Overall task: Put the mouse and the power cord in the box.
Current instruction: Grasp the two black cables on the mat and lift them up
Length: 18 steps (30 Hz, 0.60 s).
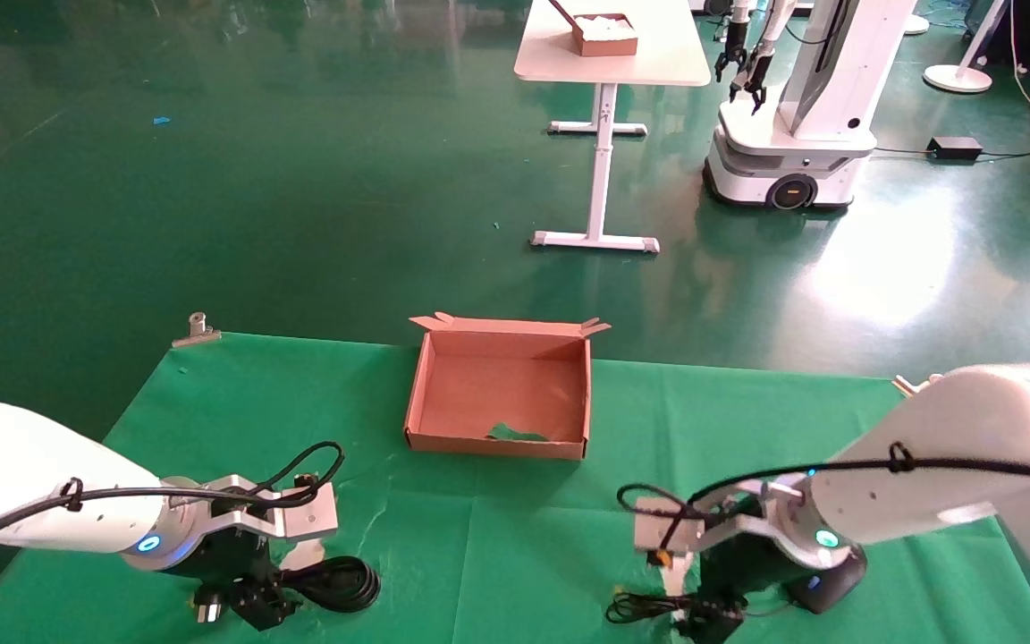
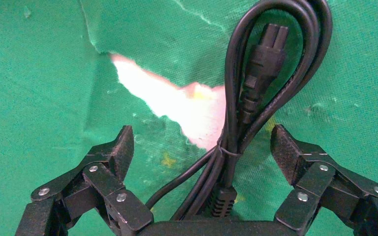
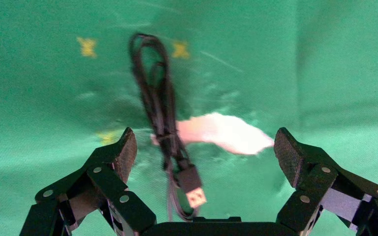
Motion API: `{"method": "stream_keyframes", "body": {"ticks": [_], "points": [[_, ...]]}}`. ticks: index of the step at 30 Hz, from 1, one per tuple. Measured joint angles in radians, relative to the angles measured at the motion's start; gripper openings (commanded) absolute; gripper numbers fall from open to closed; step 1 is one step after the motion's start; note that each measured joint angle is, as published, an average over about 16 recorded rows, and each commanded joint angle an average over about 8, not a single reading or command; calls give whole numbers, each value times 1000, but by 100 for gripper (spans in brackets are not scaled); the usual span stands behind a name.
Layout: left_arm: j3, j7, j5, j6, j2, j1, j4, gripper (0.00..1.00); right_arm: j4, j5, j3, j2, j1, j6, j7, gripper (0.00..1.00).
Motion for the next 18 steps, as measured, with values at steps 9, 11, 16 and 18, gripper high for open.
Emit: {"method": "stream_keyframes", "body": {"ticks": [9, 11, 16, 18], "points": [[0, 0, 0, -1, 0, 0, 1, 0, -39, -9, -2, -15, 13, 9, 2, 0], [0, 0, 0, -1, 0, 0, 1, 0, -34, -8, -1, -12, 11, 8, 1, 0], [0, 0, 0, -1, 0, 0, 1, 0, -22, -4, -1, -7, 7, 5, 0, 0], [0, 0, -1, 0, 0, 0, 0, 0, -19, -3, 0, -6, 5, 4, -1, 0]]}}
